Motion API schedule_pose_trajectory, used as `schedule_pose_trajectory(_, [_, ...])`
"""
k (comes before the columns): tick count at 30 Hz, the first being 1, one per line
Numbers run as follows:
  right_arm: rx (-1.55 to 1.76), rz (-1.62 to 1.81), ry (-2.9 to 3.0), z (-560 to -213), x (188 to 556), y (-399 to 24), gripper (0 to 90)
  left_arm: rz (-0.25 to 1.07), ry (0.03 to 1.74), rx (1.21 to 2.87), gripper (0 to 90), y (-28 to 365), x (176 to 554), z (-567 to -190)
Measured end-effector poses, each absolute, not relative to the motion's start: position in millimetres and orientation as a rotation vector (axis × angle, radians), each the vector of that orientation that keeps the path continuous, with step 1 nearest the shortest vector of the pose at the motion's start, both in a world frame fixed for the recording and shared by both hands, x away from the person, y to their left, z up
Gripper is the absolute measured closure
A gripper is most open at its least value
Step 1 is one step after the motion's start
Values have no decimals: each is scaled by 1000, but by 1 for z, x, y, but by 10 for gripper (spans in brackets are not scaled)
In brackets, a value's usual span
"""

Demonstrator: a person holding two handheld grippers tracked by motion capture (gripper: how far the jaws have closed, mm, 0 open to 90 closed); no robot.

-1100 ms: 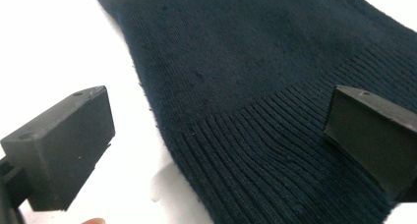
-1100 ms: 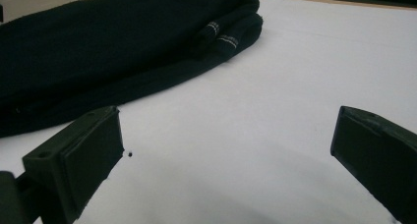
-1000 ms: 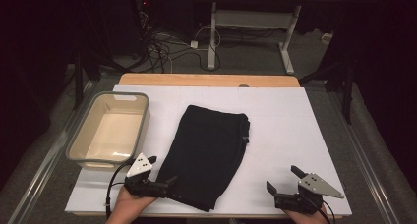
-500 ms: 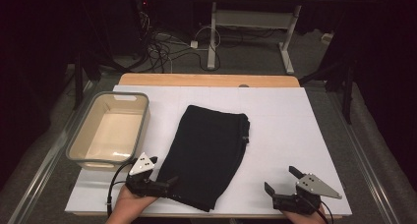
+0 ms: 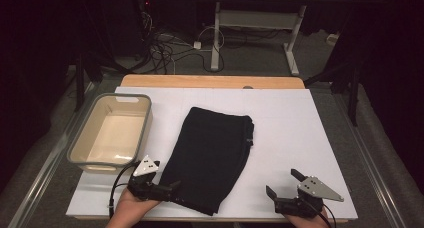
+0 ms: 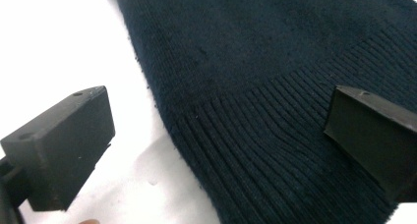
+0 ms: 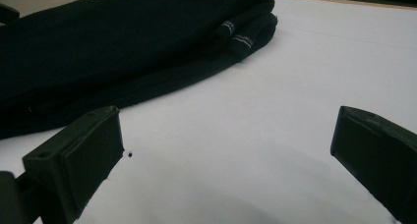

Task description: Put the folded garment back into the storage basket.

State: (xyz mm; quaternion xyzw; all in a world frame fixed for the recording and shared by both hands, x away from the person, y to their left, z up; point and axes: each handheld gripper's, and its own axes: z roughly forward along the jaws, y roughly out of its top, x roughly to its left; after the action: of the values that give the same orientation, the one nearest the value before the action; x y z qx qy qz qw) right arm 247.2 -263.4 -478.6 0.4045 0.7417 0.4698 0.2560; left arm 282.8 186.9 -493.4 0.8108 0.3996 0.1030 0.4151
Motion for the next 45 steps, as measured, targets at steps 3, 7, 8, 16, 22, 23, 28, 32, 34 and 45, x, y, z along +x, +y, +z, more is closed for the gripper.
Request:
schedule_pose_trajectory(3, [1089, 1273, 2017, -479, 246, -263, 0, 268, 1021, 2052, 0, 188, 282, -493])
schedule_pose_trajectory(7, [1073, 1277, 2027, -479, 247, -260, 0, 266, 1041, 2074, 0, 190, 280, -490])
schedule_pose_trajectory(8, [1073, 1290, 2032, -479, 248, -259, 0, 261, 1046, 2081, 0, 190, 279, -490])
schedule_pose_trajectory(16, [1055, 1300, 2051, -481, 249, -255, 0, 253, 1068, 2088, 0, 193, 275, -486])
schedule_pose_trajectory(22, [1049, 1314, 2037, -475, 254, -252, 0, 219, 1055, 2092, 15, 195, 270, -483])
schedule_pose_trajectory(23, [1038, 1317, 2043, -475, 256, -248, 0, 192, 1041, 2098, 43, 195, 268, -482])
schedule_pose_trajectory(28, [1020, 1319, 2070, -477, 258, -240, 0, 192, 1037, 2107, 176, 195, 262, -481])
schedule_pose_trajectory(32, [1012, 1320, 2078, -477, 260, -237, 0, 203, 1049, 2138, 178, 197, 262, -485])
schedule_pose_trajectory(34, [1006, 1314, 2084, -477, 261, -235, 0, 176, 1061, 2147, 178, 198, 263, -487])
schedule_pose_trajectory(45, [996, 1286, 2099, -477, 258, -230, 4, 113, 1083, 2164, 237, 193, 264, -483])
